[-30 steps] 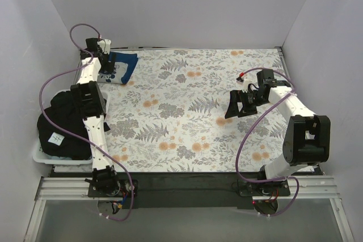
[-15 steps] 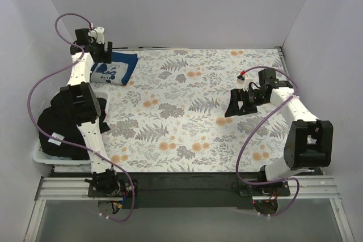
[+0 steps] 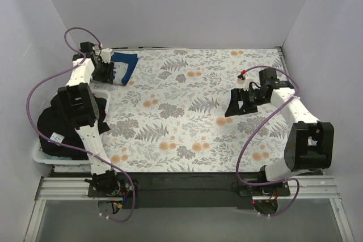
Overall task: Fold and stack the t-shirts
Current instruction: Neatly place the folded tshirt to the corner
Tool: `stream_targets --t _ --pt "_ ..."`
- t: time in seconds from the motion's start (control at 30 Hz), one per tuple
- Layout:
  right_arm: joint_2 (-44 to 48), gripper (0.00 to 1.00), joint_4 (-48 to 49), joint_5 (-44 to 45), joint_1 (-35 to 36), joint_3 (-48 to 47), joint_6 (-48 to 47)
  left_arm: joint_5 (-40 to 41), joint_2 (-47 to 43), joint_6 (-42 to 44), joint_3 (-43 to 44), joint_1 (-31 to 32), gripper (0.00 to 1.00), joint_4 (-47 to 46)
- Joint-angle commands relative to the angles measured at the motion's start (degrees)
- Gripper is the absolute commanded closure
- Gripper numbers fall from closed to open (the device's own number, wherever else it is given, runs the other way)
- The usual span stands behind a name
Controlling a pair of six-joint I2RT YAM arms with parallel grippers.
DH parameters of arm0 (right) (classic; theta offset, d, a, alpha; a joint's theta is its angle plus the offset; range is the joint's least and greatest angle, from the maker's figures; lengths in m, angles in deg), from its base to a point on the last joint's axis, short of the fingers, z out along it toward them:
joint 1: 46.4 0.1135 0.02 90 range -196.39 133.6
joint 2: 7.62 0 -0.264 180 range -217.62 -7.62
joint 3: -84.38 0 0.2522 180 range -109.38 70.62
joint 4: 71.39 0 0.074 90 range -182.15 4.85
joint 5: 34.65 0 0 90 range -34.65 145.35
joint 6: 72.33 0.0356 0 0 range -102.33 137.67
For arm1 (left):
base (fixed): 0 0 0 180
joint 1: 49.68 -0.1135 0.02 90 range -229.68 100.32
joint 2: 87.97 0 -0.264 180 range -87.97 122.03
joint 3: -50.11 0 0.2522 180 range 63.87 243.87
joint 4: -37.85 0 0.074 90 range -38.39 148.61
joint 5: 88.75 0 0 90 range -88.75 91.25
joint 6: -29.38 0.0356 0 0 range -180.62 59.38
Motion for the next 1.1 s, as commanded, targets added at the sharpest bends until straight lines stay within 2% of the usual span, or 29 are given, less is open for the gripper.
stream_targets --t 0.0,0.3,0.5,0.9,1.0,1.07 --pt "0.22 0.02 0.07 -1.35 -0.39 -0.21 0.05 -1.43 -1.12 0.84 -1.4 0.06 0.59 1.42" --pt "-0.92 0.02 0.33 -1.44 -0.3 -0.12 0.31 -1.43 3.27 -1.53 -4.3 3.22 0.59 -3.94" --pt "-1.71 0.02 0.15 -1.08 -0.39 -0.56 0.14 -1.16 7.75 -5.13 -0.8 4.63 0.6 -6.5" --pt "-3.21 0.02 0.24 -1.17 -0.39 -1.35 0.14 -6.26 13.38 -9.79 5.54 5.6 0.6 -11.25" --pt "-3.21 0.02 0.07 -1.7 -0.39 -1.96 -0.12 -8.45 12.86 -9.88 6.68 5.68 0.55 -9.41" --pt "-2.86 0.02 -0.2 -1.52 -0.39 -3.19 -0.56 -10.21 9.01 -9.79 6.07 5.68 0.45 -8.44"
